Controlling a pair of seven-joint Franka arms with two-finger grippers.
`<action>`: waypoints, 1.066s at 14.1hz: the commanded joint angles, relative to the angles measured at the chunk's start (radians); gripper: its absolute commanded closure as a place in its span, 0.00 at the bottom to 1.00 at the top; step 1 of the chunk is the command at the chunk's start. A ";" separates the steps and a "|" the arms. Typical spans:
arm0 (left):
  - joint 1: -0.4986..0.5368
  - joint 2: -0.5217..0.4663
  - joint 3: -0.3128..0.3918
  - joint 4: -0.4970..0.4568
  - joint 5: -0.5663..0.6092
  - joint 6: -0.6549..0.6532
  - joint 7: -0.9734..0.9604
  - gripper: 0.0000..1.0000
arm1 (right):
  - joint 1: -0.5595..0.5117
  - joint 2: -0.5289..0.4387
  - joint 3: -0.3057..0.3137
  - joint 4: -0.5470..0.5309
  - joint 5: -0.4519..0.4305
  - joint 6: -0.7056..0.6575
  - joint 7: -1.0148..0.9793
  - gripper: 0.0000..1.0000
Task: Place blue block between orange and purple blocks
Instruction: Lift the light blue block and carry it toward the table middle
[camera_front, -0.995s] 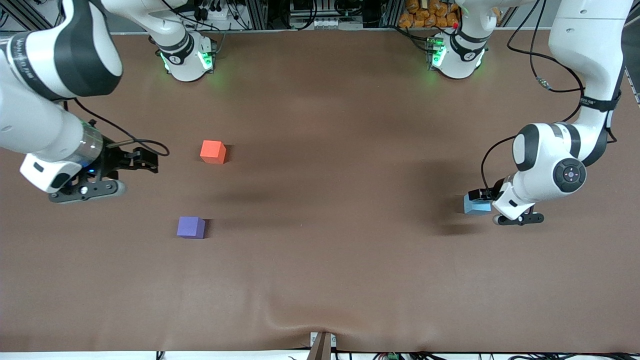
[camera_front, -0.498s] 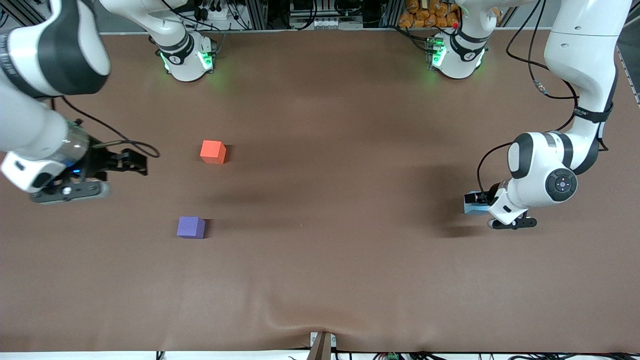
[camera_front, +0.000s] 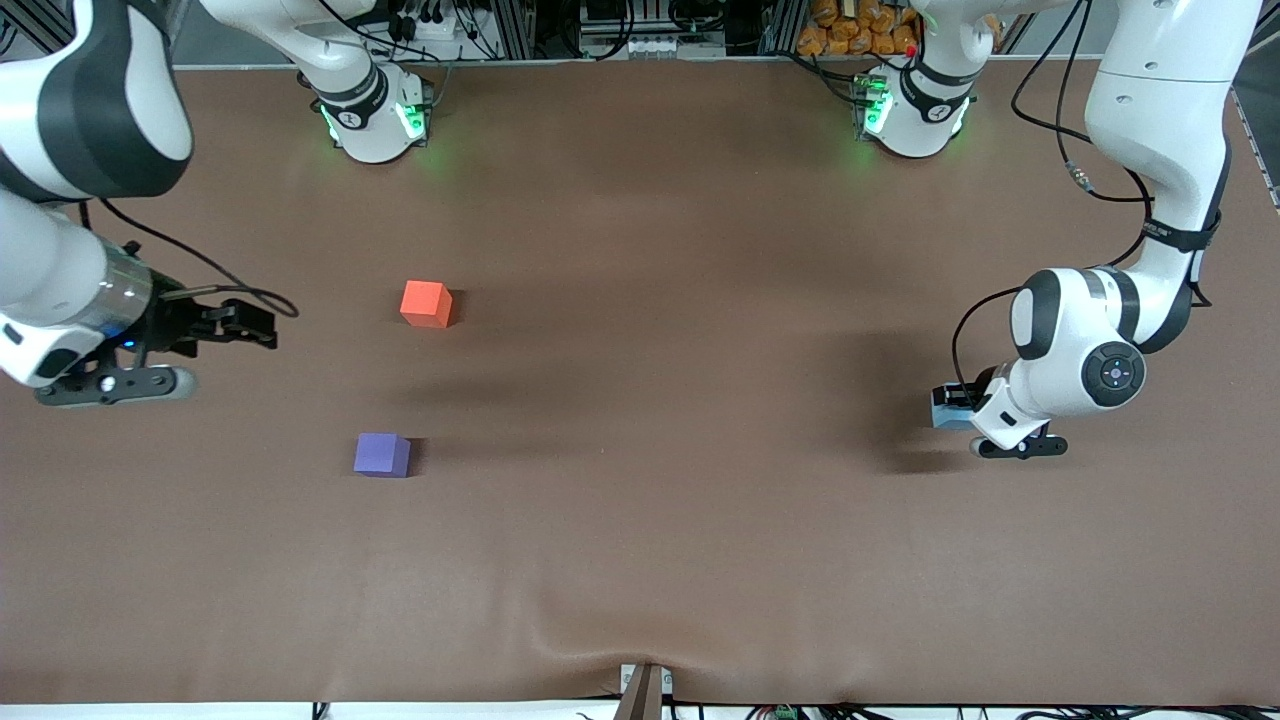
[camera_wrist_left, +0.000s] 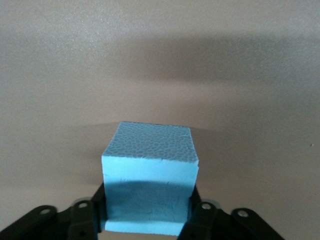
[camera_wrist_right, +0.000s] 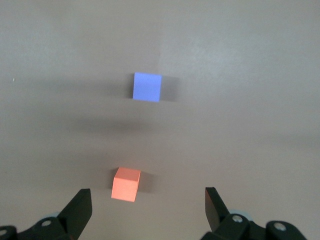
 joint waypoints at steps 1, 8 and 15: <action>0.001 0.022 -0.004 0.023 0.021 0.002 0.005 0.71 | -0.001 -0.002 0.000 0.008 0.012 -0.028 0.003 0.00; -0.035 0.015 -0.024 0.052 0.004 -0.001 -0.017 0.86 | 0.000 -0.002 -0.002 0.000 0.010 -0.028 0.002 0.00; -0.165 0.061 -0.128 0.176 -0.057 -0.009 -0.347 0.85 | 0.008 0.005 -0.002 -0.015 0.012 -0.025 0.002 0.00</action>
